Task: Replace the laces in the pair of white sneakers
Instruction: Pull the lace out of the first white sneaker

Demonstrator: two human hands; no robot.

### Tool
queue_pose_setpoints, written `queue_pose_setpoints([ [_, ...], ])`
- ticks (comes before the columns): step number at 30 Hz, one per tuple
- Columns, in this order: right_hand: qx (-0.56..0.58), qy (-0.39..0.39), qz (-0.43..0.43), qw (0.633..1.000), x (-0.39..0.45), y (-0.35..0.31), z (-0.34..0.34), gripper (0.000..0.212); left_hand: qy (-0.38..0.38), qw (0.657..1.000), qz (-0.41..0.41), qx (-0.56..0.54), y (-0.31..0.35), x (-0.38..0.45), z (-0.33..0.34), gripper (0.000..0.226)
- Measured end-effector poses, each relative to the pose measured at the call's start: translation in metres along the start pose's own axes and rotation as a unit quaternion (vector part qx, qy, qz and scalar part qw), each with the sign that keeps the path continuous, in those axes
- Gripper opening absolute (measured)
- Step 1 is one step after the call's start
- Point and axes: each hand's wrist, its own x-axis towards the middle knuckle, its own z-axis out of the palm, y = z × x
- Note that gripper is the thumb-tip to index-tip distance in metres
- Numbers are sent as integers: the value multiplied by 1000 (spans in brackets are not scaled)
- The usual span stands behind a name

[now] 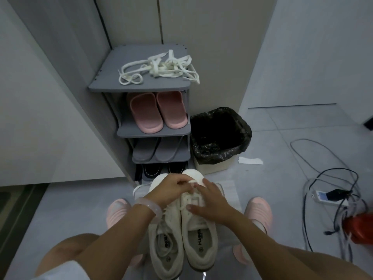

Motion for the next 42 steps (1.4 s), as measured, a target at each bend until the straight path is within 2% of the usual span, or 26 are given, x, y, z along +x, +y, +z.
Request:
queue_pose_setpoints([
  [2, -46, -17, 29, 998, 2, 5, 2, 81, 33, 999, -16, -40, 2, 1, 2, 10],
  [3, -57, -19, 39, 997, 3, 7, 2, 81, 79, 996, -23, -22, 2, 1, -1, 14],
  [4, -63, -21, 46, 997, 3, 8, 2, 80, 136, 990, -19, 40, 0, 2, -6, 19],
  [6, -57, -21, 53, 997, 4, 8, 4, 78, 214, 950, -4, 226, 0, 1, -15, 25],
  [8, -54, -15, 56, 997, 3, 7, 7, 77, 262, 925, -2, 274, -4, 0, -16, 19],
  [10, -54, -10, 61, 997, 3, 9, 9, 77, 325, 936, -58, 118, -7, 0, -13, 9],
  [12, -51, -8, 65, 997, 3, 10, 10, 77, 311, 928, -139, -150, -4, -4, -13, 16],
  [13, -51, -8, 65, 997, 3, 10, 10, 77, 299, 917, -155, -212, -3, -5, -16, 21],
  [15, -53, -8, 64, 997, 4, 11, 10, 78, 342, 920, -109, -160, 3, -5, -24, 26],
  [17, -56, -10, 62, 996, 4, 10, 10, 78, 324, 938, -53, -116, 17, -9, -29, 28],
  [19, -55, -12, 64, 996, 3, 9, 9, 78, 330, 929, -45, -161, 10, -5, -31, 29],
  [21, -54, -13, 64, 996, 3, 8, 9, 78, 272, 895, -117, -333, 11, -9, -32, 31],
  [22, -55, -14, 64, 996, 2, 8, 9, 78, 262, 889, -139, -349, 13, -11, -33, 31],
  [24, -52, -18, 65, 996, 2, 8, 8, 78, 334, 919, -97, -185, 11, -10, -36, 31],
  [26, -51, -15, 65, 996, 2, 7, 8, 77, 378, 921, -39, -83, 22, -11, -39, 28],
  [28, -55, -12, 65, 996, 2, 7, 8, 77, 363, 919, -23, -152, 19, -10, -40, 27],
  [30, -53, -14, 67, 996, 1, 6, 8, 77, 265, 893, -73, -357, 19, -10, -41, 29],
  [31, -52, -15, 68, 996, 1, 6, 7, 77, 216, 880, -112, -408, 19, -12, -43, 31],
  [32, -50, -16, 68, 996, 1, 6, 7, 77, 206, 896, -132, -369, 20, -13, -46, 32],
  [34, -47, -14, 67, 997, 1, 6, 7, 76, 310, 935, -74, -153, 21, -14, -55, 32],
  [36, -48, -14, 65, 997, 0, 5, 7, 76, 364, 929, 22, 60, 20, -16, -63, 33],
  [37, -49, -15, 65, 997, 0, 5, 6, 76, 359, 928, 47, 91, 20, -18, -60, 33],
  [38, -50, -17, 65, 997, 0, 5, 6, 76, 345, 935, 52, 66, 19, -18, -57, 34],
  [39, -50, -17, 64, 997, 0, 5, 6, 76, 315, 948, 34, -35, 18, -18, -57, 37],
  [40, -49, -18, 64, 997, 0, 5, 6, 76, 258, 945, 4, -200, 20, -19, -57, 38],
  [42, -48, -19, 65, 997, 0, 5, 6, 76, 120, 877, -31, -464, 27, -24, -65, 26],
])
